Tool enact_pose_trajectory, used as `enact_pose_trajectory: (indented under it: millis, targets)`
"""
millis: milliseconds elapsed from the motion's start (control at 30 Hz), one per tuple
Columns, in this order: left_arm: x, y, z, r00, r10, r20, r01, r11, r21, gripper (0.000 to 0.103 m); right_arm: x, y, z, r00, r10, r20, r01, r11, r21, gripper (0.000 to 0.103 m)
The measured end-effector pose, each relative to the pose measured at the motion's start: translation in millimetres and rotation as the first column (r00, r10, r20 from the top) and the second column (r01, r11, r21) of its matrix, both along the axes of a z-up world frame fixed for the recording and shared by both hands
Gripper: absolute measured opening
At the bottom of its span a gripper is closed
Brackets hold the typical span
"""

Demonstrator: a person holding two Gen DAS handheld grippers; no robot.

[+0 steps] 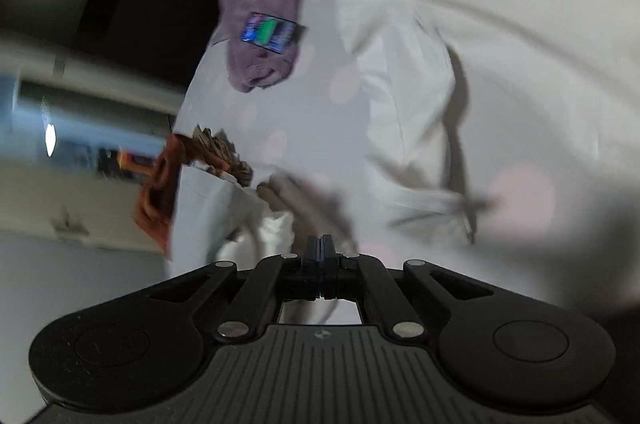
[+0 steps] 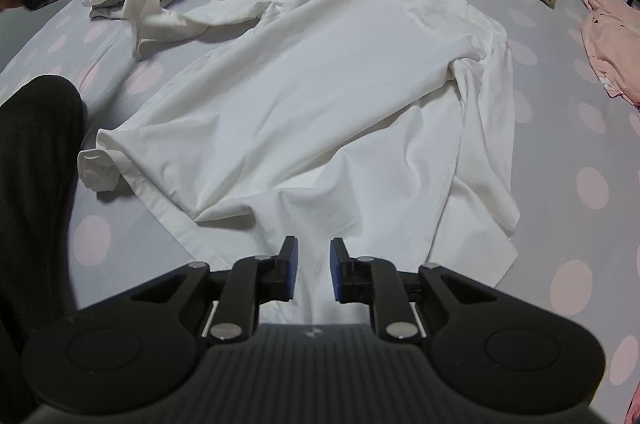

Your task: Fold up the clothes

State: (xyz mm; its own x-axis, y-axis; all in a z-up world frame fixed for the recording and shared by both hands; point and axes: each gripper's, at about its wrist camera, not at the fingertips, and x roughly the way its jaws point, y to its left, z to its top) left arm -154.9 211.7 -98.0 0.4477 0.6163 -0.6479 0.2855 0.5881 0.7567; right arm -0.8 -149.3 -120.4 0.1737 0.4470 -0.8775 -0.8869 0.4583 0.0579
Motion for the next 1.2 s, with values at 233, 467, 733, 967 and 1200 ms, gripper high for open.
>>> enact_pose_trajectory:
  millis: [233,467,733,967,1200]
  targets:
    - [-0.3,-22.1,-20.2,0.999,0.020,-0.049,-0.028,0.983,-0.181,0.000,16.2,-14.9,-6.5,0.995,-0.098,0.011,0.098,0.995,-0.020,0.021]
    - [22.0,-79.9,-31.6,1.000,0.015,-0.023,-0.025,0.844,-0.536,0.023,61.7,-60.5,-32.9,0.912,-0.410,-0.010,0.408,0.908,-0.095,0.047]
    - [84.0,-140.7,-30.4,0.996,0.085,0.024,-0.036,0.640,-0.768,0.045,95.5,-85.7,-80.7,0.807,-0.559,-0.189,0.546,0.829,-0.121,0.047]
    - [161.3,-194.0,-26.4,0.999,0.039,0.030,0.004,0.531,-0.848,0.049,93.0,-78.7,-108.0,0.791,-0.574,-0.209,0.558,0.819,-0.136,0.044]
    - [222.5,-232.2,-36.9,1.000,0.025,0.002,-0.011,0.529,-0.849,0.049,92.5,-95.8,-90.3,0.830,-0.525,-0.190,0.521,0.850,-0.075,0.002]
